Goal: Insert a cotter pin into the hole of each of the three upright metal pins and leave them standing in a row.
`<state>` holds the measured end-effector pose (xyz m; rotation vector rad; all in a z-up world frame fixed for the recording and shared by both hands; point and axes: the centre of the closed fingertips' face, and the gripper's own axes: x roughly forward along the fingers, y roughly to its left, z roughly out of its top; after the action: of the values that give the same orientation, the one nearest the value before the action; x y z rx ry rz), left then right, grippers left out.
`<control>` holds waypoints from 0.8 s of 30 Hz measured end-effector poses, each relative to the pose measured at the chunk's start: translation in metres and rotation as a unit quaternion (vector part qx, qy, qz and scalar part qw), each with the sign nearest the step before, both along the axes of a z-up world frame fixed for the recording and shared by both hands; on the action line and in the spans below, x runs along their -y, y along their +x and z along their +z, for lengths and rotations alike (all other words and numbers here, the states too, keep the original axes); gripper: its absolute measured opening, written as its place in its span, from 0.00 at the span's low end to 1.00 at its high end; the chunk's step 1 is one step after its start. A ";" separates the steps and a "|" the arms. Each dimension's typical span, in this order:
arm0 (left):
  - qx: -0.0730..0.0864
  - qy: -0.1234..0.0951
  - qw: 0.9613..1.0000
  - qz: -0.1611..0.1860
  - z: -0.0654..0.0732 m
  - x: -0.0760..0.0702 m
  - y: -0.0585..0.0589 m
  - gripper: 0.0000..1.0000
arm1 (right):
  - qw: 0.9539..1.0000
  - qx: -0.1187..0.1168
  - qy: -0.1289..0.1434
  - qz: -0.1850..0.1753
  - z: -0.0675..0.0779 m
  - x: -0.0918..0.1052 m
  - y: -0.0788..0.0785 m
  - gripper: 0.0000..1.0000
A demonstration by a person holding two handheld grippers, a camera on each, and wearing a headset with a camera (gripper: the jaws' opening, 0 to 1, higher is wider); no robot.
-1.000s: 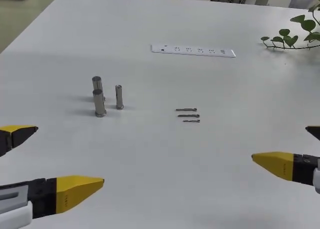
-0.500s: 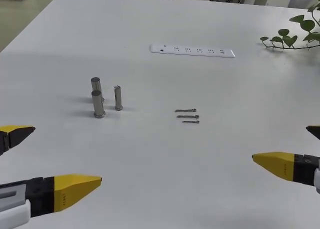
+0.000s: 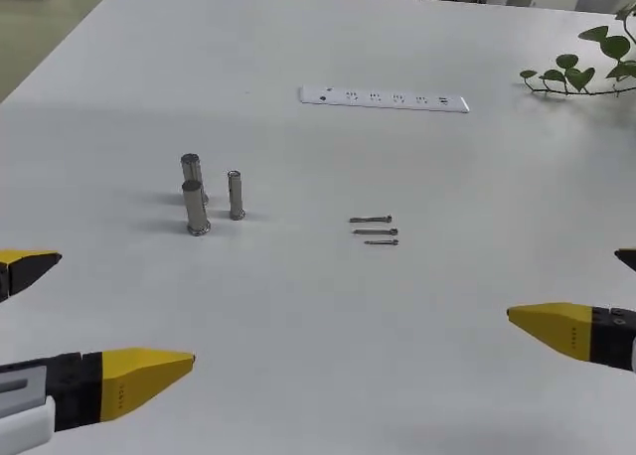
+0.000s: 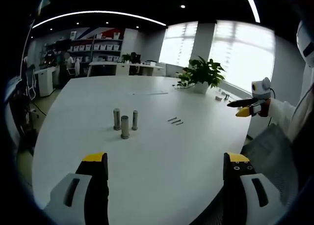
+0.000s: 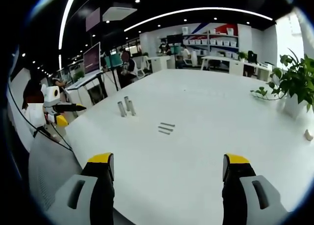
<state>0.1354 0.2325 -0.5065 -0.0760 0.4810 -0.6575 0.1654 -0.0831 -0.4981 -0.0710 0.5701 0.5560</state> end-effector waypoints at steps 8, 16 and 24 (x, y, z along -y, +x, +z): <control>-0.002 -0.005 1.000 0.006 0.001 0.003 0.004 0.97 | 1.000 -0.005 0.004 -0.006 -0.002 0.000 0.004 0.90; 0.019 -0.067 0.997 0.019 0.023 0.005 0.015 0.96 | 1.000 -0.010 0.006 -0.007 -0.005 -0.001 0.002 0.90; 0.036 -0.059 0.997 0.018 0.034 -0.002 0.025 0.95 | 1.000 -0.011 0.005 -0.012 -0.004 0.000 0.002 0.90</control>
<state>0.1608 0.2349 -0.4723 -0.1719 0.3700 -0.6500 0.1675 -0.0832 -0.5023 -0.0492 0.5890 0.5371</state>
